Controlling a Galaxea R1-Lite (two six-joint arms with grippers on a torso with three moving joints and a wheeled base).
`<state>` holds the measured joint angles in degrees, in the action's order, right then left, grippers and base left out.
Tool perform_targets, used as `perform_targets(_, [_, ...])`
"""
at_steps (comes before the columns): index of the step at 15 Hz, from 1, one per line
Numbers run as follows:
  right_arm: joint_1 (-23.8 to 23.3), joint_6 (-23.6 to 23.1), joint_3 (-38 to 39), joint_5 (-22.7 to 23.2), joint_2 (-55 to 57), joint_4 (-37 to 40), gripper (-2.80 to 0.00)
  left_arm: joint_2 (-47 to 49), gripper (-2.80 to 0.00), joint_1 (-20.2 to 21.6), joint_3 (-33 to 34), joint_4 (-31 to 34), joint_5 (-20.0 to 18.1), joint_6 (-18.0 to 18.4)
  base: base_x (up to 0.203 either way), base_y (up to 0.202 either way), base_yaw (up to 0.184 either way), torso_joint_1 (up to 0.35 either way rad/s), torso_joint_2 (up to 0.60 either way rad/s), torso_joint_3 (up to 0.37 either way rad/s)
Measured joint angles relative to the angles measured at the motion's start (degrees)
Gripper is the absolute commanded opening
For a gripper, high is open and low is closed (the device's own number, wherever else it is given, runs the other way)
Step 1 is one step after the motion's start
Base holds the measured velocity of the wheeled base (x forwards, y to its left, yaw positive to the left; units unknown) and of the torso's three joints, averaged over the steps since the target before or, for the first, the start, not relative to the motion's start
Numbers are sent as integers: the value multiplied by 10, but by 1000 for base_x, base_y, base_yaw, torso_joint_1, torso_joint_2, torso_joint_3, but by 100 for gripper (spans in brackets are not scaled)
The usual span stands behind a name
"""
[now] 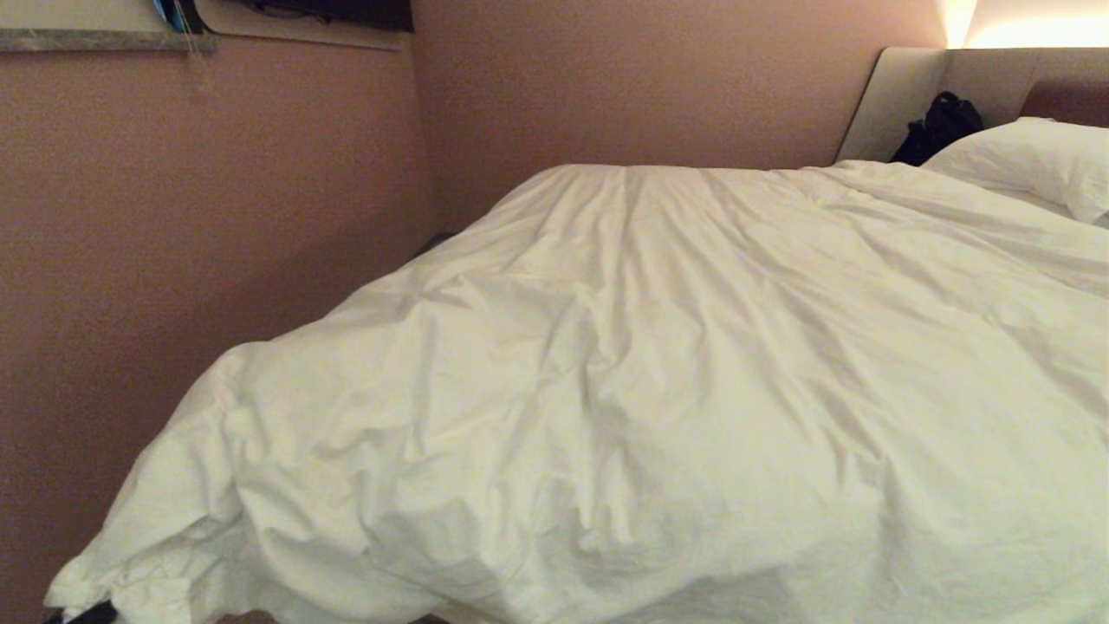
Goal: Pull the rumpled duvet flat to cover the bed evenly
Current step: Flatten the corners of the folded blanket
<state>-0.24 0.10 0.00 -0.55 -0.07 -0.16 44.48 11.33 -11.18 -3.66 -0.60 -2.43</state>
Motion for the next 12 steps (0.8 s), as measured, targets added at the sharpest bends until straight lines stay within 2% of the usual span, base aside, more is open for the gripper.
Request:
perform_targets(1, [0, 0, 0, 0, 0, 0, -280, -8, -280, 0, -4, 12, 11, 0, 0, 0, 0, 0, 0, 0])
perform_targets(2, [0, 0, 0, 0, 0, 0, -280, -12, 0, 1, -8, 14, 21, 0, 0, 0, 0, 0, 0, 0])
perform_targets(5, [0, 0, 0, 0, 0, 0, -280, -11, 0, 2, -21, 19, 50, -11, 0, 0, 0, 0, 0, 0])
perform_targets(9, [0, 0, 0, 0, 0, 0, -280, 4, 0, 2, -24, 52, 114, -10, 0, 0, 0, 0, 0, 0])
perform_targets(12, [0, 0, 0, 0, 0, 0, -280, 9, 0, 2, -32, 47, 118, -18, 0, 0, 0, 0, 0, 0])
